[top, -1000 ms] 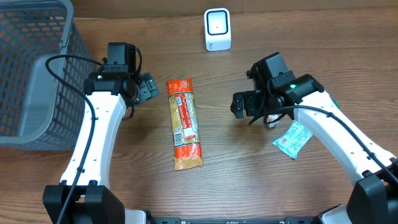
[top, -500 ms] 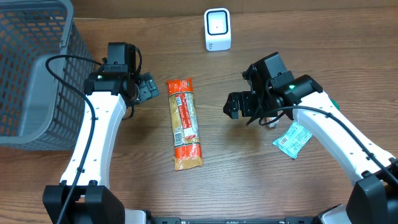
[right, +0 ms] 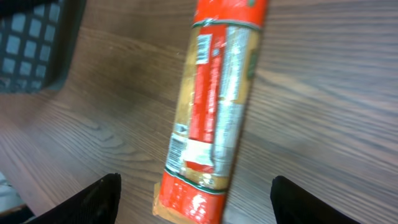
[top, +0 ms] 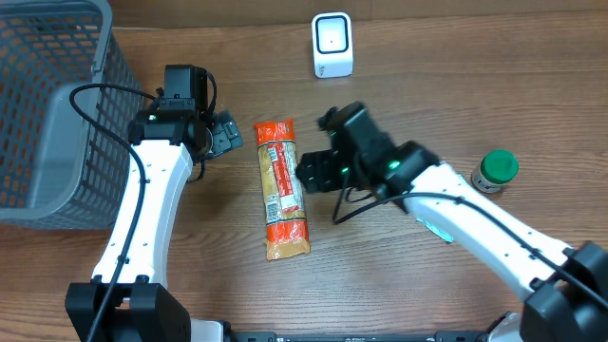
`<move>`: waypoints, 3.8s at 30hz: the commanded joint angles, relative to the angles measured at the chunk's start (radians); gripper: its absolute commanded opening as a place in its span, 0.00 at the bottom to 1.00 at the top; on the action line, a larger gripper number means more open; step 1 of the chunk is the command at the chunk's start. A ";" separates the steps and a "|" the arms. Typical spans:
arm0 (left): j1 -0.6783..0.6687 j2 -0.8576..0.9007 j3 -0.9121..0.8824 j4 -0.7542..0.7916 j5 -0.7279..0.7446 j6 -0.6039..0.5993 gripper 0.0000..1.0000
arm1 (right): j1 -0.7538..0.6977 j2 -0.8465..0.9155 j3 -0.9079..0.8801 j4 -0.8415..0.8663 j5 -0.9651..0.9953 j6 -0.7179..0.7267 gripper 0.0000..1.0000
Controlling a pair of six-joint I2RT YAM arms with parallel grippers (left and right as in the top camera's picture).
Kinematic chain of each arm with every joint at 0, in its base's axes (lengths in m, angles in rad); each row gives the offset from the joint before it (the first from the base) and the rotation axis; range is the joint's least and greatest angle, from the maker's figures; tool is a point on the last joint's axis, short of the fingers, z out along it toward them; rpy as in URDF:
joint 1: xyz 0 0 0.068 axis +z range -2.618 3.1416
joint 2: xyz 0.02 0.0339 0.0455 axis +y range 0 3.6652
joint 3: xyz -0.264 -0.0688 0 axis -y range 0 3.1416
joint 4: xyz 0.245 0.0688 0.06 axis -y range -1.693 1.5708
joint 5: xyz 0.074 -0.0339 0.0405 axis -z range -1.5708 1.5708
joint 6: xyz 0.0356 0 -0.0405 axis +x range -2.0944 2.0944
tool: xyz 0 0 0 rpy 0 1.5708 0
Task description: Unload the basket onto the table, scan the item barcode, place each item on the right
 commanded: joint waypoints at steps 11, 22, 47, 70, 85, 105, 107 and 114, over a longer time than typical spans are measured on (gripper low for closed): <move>0.000 0.005 0.002 0.001 -0.010 0.011 1.00 | 0.207 0.269 0.011 0.169 0.243 0.048 0.58; 0.000 0.005 0.002 0.001 -0.010 0.011 1.00 | 0.206 0.270 0.011 0.169 0.243 0.047 0.50; 0.000 0.005 0.002 0.001 -0.010 0.011 1.00 | 0.202 0.210 0.031 0.150 0.352 0.037 0.52; 0.000 0.005 0.002 0.001 -0.010 0.011 1.00 | 0.202 0.323 0.031 0.177 0.310 0.048 0.33; 0.000 0.005 0.002 0.001 -0.010 0.011 1.00 | 0.191 0.273 0.032 0.134 0.311 0.002 0.04; 0.000 0.005 0.002 0.001 -0.010 0.011 1.00 | 0.190 0.208 0.032 -0.139 0.011 -0.514 0.04; 0.000 0.005 0.002 0.001 -0.010 0.011 1.00 | 0.190 0.208 0.032 -0.150 -0.019 -0.570 0.04; 0.000 0.005 0.002 0.001 -0.010 0.011 1.00 | 0.192 0.208 0.032 -0.224 -0.049 -0.758 0.05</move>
